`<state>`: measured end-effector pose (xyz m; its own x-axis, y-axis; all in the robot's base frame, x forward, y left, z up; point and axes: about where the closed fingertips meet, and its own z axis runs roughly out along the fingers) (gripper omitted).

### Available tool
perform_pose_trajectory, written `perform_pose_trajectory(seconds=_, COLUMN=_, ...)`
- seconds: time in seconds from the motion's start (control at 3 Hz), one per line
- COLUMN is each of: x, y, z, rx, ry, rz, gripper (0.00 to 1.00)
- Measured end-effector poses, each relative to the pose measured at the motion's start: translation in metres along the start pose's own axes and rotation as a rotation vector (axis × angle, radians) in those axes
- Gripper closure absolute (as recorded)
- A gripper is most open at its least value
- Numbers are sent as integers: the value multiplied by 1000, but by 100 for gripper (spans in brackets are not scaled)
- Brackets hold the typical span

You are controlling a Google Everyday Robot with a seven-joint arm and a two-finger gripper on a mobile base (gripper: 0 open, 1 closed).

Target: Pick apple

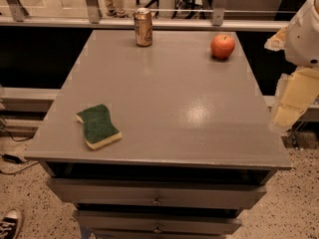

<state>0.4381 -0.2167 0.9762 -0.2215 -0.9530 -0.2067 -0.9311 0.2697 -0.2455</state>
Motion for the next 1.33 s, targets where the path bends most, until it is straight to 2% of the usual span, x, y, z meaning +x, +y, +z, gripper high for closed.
perform_pose_trajectory(seconds=0.33, x=0, y=-1, z=-1, rx=6, ry=-2, rz=1, gripper=0)
perform_pose_trajectory(seconds=0.67, x=6, y=-25, z=11, rx=33, ry=-24, rz=42, gripper=0)
perform_pose_trajectory(seconds=1.33, x=24, y=-128, z=65, rx=140, ry=-138, rz=216, gripper=0)
